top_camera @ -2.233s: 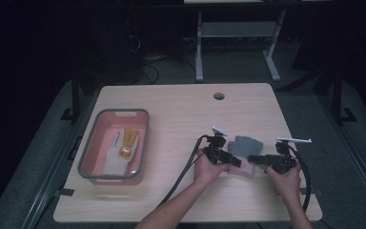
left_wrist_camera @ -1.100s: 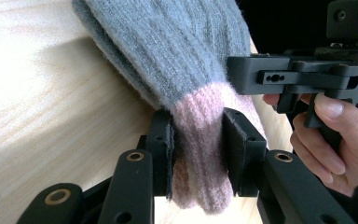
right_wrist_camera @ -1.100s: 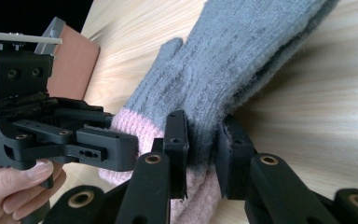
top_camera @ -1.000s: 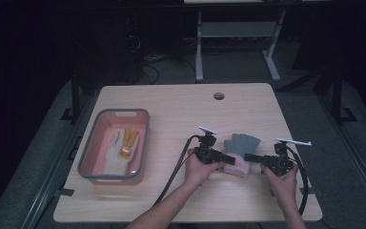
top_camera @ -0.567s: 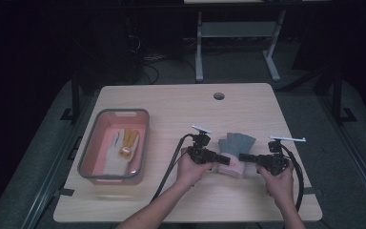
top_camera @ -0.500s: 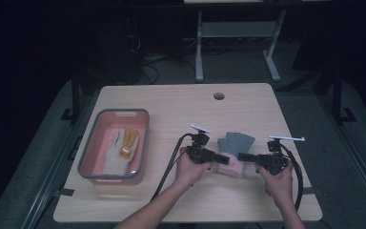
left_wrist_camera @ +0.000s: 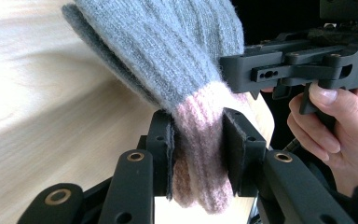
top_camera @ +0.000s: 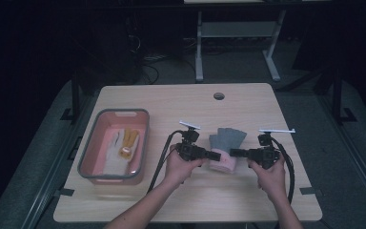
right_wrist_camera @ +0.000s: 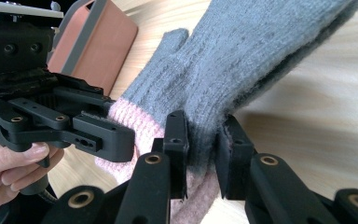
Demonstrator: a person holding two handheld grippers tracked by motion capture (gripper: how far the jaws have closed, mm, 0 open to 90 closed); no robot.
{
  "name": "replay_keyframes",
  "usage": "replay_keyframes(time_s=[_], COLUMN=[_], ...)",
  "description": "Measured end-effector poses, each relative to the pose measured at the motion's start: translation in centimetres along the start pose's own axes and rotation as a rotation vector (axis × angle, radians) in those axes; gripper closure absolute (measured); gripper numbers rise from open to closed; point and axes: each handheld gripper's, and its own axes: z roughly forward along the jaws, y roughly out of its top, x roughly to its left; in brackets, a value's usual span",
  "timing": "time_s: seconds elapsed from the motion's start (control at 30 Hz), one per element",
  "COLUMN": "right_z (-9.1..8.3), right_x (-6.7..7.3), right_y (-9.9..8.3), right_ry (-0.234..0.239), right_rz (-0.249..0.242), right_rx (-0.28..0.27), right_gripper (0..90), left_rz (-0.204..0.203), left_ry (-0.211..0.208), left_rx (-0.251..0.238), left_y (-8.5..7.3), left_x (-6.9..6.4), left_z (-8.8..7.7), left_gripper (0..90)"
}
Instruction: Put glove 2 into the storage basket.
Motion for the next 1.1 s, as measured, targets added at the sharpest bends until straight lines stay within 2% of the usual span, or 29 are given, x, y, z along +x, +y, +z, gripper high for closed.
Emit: replay_keyframes(time_s=[0.27,1.1], right_z=[0.6,2.5], right_x=[1.4,4.8], right_y=[1.0,3.4], right_ry=[0.019,0.062], right_rz=[-0.019,-0.060], right_rx=[0.006,0.047], right_gripper=[75.8,75.8], left_rz=[-0.002,0.006], left_ry=[0.003,0.017], left_rx=[-0.023,-0.053], left_y=[0.2,0.7], left_x=[0.1,0.7], left_z=[-1.7,-6.3], left_gripper=[66.2,66.3])
